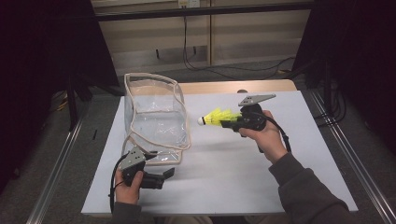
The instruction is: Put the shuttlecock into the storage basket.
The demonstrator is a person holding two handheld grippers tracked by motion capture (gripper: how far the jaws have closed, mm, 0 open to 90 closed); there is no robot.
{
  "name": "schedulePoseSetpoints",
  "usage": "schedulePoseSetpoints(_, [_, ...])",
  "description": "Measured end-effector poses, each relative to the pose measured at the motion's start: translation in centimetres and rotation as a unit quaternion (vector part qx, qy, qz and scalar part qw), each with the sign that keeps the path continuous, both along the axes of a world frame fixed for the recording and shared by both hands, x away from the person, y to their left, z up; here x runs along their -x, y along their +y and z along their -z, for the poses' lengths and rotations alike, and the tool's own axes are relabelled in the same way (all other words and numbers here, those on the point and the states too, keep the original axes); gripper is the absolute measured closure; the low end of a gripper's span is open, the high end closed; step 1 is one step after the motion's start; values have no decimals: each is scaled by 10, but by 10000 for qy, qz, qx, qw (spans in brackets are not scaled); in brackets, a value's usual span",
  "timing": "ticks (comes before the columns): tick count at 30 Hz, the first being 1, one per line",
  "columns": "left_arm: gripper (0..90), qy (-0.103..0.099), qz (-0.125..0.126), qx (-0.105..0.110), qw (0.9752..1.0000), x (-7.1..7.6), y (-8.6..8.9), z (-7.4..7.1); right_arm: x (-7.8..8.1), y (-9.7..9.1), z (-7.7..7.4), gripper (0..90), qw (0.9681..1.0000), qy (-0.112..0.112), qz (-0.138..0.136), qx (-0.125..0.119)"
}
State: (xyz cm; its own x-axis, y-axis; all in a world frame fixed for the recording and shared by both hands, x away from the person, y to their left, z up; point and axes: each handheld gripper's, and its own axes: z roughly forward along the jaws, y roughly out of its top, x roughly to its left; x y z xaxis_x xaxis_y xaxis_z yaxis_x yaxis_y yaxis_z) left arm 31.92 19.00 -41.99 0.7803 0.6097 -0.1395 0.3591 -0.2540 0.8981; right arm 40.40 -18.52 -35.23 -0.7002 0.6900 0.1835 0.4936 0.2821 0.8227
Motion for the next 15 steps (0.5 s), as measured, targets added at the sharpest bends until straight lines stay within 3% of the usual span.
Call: schedulePoseSetpoints(15, [40,-17,15,34,10000,1,0,-1,-1,6,-32,793,9999,-99,-86,-1])
